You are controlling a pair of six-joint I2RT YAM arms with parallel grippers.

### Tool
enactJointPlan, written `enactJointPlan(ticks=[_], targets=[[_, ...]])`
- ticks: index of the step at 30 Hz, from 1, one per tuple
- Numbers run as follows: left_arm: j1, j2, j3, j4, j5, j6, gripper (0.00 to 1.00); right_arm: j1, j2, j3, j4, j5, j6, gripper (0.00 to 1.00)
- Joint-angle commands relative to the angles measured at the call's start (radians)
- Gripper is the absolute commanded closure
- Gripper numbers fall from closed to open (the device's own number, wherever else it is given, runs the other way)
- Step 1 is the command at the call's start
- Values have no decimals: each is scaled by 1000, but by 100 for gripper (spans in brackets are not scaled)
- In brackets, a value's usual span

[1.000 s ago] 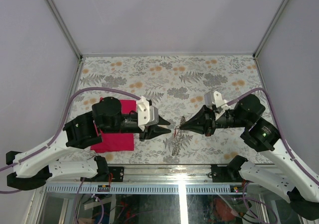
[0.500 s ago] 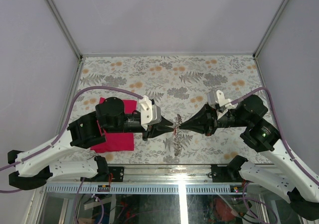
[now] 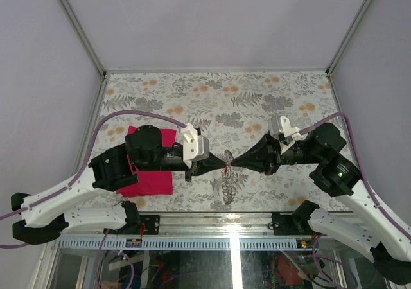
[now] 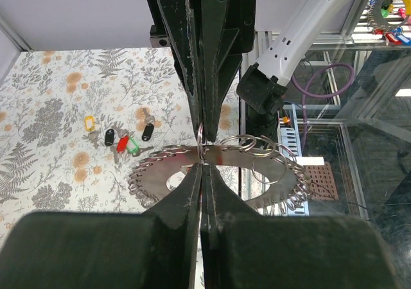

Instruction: Put the keys on the keyring

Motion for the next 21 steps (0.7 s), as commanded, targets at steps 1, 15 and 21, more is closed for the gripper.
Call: enactJointPlan(ticks=[1, 15, 21], targets=[[-3, -2, -6, 77, 11, -10, 100, 2, -28, 5, 94, -3, 20, 100], [-4, 13, -18, 95, 27, -31, 100, 2, -85, -28, 172, 119, 76, 100], [-3, 20, -19, 107, 37, -34, 100, 2, -89, -34, 168, 177, 92, 100]])
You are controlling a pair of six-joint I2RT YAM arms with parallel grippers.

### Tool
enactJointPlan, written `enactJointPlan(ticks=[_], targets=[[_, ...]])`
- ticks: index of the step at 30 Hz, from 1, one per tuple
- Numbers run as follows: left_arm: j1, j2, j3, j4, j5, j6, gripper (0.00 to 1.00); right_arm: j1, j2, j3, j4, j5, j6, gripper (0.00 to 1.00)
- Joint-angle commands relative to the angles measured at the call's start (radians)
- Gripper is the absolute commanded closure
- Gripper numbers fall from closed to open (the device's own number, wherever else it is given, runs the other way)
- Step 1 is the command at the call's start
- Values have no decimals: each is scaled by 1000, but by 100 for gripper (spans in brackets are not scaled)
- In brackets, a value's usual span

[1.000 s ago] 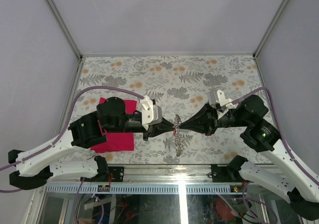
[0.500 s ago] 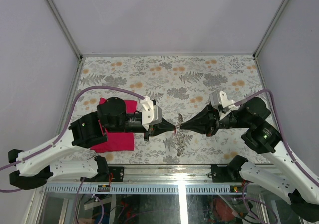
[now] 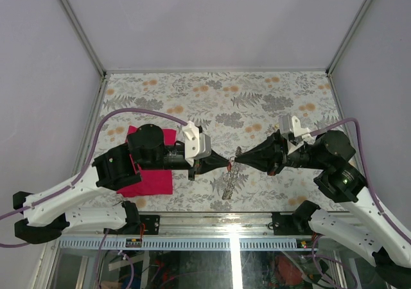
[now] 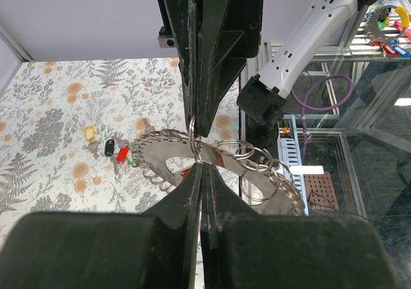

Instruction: Put the keys on the keyring

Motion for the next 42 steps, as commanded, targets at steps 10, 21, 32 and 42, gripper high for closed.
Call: enactJointPlan(ticks=[10, 21, 32, 42], targets=[[-4, 15, -8, 52, 29, -16, 100, 1, 7, 14, 85, 103, 36, 100], [-3, 13, 5, 43, 19, -4, 94, 2, 40, 32, -57, 141, -29, 100], [-4, -4, -12, 71, -44, -10, 65, 2, 8, 29, -57, 112, -46, 100], [-3, -41, -44, 95, -96, -66, 59, 2, -55, -20, -36, 66, -112, 100]])
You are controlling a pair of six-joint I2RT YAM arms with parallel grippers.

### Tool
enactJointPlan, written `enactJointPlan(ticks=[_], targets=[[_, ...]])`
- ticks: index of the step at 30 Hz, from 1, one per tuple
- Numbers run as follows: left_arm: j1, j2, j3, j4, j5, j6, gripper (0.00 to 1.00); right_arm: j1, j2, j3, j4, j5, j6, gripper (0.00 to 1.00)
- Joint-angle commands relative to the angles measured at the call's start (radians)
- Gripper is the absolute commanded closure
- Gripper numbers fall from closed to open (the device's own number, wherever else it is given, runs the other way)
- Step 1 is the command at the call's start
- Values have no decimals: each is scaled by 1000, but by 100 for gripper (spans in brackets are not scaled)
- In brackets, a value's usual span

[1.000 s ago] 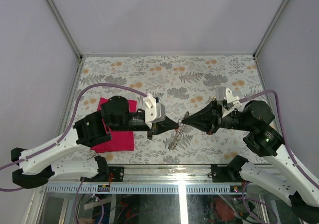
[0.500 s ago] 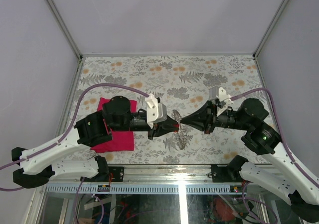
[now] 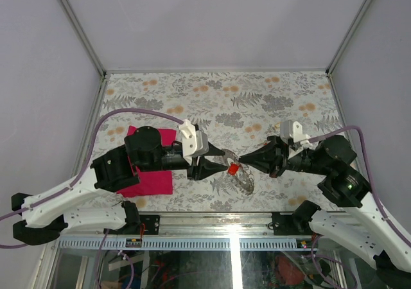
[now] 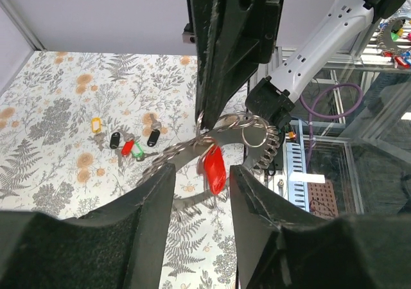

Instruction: Put the keys on the keyring

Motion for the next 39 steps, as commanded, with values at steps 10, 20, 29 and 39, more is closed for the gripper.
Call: enactJointPlan(ticks=[10, 20, 29, 39], targets=[[-3, -52, -28, 70, -17, -72, 57, 1, -21, 6, 72, -54, -60, 100], [-3, -29, -22, 81, -20, -80, 57, 0, -4, 18, 74, -113, -45, 100], [-4, -22, -44, 131, -25, -96, 57, 1, 0, 15, 72, -133, -39, 100], [-3, 32, 2, 117, 19, -68, 64, 1, 12, 23, 72, -178, -28, 100]])
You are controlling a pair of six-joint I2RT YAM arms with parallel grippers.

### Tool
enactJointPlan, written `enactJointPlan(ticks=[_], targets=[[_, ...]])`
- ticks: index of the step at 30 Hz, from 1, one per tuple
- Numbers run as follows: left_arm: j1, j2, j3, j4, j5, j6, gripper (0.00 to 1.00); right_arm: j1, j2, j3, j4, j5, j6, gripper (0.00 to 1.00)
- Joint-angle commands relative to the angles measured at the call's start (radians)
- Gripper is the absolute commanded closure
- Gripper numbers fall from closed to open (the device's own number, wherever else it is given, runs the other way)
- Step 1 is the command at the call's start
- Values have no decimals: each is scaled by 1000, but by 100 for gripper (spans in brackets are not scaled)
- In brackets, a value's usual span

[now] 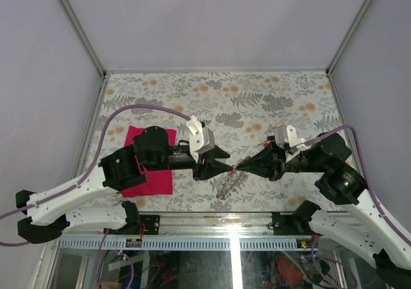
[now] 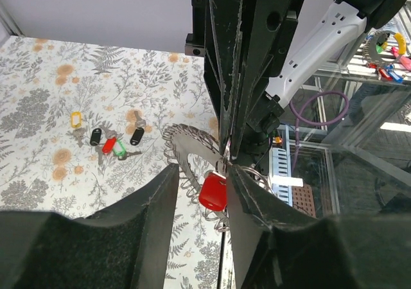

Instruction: Put the keys on the keyring

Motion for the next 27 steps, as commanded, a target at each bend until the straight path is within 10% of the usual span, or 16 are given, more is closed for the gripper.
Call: enactJointPlan(ticks=[1, 27], targets=[[-3, 23, 40, 57, 29, 16, 65, 1, -1, 33, 70, -36, 12, 100], [-4, 38, 62, 45, 111, 35, 100, 1, 1, 30, 63, -21, 10, 100]])
